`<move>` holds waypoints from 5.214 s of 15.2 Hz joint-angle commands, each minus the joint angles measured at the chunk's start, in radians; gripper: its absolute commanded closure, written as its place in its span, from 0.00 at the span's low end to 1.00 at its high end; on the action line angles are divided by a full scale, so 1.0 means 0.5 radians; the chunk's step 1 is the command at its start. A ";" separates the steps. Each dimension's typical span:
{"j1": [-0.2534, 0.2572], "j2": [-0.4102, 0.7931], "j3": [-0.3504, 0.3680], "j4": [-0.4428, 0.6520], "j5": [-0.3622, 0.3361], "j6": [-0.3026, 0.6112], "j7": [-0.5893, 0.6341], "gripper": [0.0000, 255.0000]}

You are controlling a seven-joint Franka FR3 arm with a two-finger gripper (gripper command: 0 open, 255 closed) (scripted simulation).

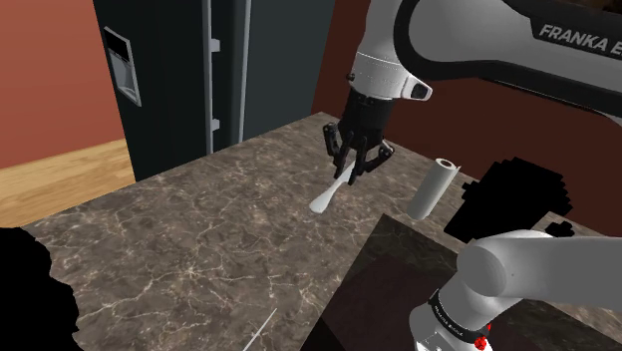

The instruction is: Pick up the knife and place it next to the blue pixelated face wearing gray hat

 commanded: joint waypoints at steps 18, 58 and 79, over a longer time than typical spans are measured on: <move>-0.082 0.199 -0.090 0.627 -0.128 -0.440 0.087 1.00; 0.302 -0.892 -1.733 0.171 -1.358 -1.278 -1.189 1.00; 0.576 -1.059 -2.420 0.550 -2.398 -1.477 -1.951 1.00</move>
